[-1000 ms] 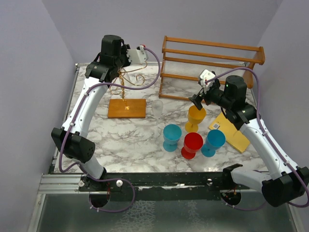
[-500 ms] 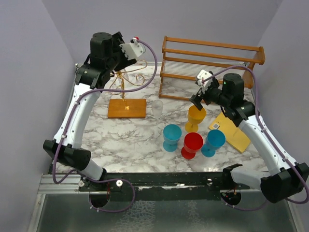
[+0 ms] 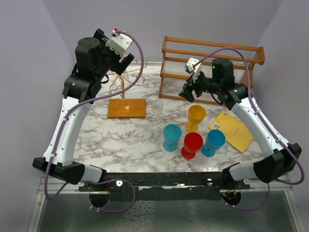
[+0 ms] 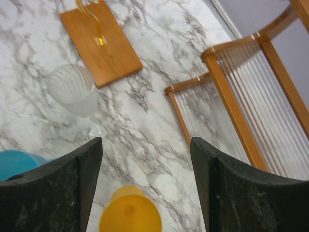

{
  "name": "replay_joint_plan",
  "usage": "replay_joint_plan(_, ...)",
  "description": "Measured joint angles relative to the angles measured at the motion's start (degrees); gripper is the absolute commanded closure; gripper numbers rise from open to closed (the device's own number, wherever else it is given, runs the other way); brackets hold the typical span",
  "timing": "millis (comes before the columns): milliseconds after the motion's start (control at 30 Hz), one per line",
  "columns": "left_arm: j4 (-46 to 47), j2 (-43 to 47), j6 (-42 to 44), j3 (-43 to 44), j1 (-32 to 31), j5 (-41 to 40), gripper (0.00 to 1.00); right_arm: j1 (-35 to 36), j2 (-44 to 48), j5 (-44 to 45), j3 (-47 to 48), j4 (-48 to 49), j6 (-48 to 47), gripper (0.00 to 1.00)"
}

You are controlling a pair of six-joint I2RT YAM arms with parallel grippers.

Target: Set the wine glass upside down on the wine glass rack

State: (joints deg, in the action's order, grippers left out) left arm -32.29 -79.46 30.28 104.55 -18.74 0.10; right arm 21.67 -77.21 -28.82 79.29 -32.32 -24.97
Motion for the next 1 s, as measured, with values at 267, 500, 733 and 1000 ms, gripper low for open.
replay_joint_plan(267, 3.21, 2.14, -3.72, -4.98, 0.00, -7.26, 0.01, 8.79, -7.96, 1.90, 8.41, -2.95, 4.87, 0.34)
replay_joint_plan(500, 4.81, 2.73, -3.87, -5.70, 0.28, -11.34, 0.01, 15.26, -14.29, 6.86, 10.86, -4.55, 6.69, 0.38)
replay_joint_plan(733, 5.25, 3.82, -3.82, -6.10, 0.28, -12.28, 0.01, 17.38, -17.70, 11.50, 11.13, -4.59, 7.02, 0.46)
replay_joint_plan(1000, 5.33, 4.09, -3.85, -6.16, 0.31, -12.81, 0.01, 17.33, -19.02, 14.23, 12.61, -5.77, 7.15, 0.58)
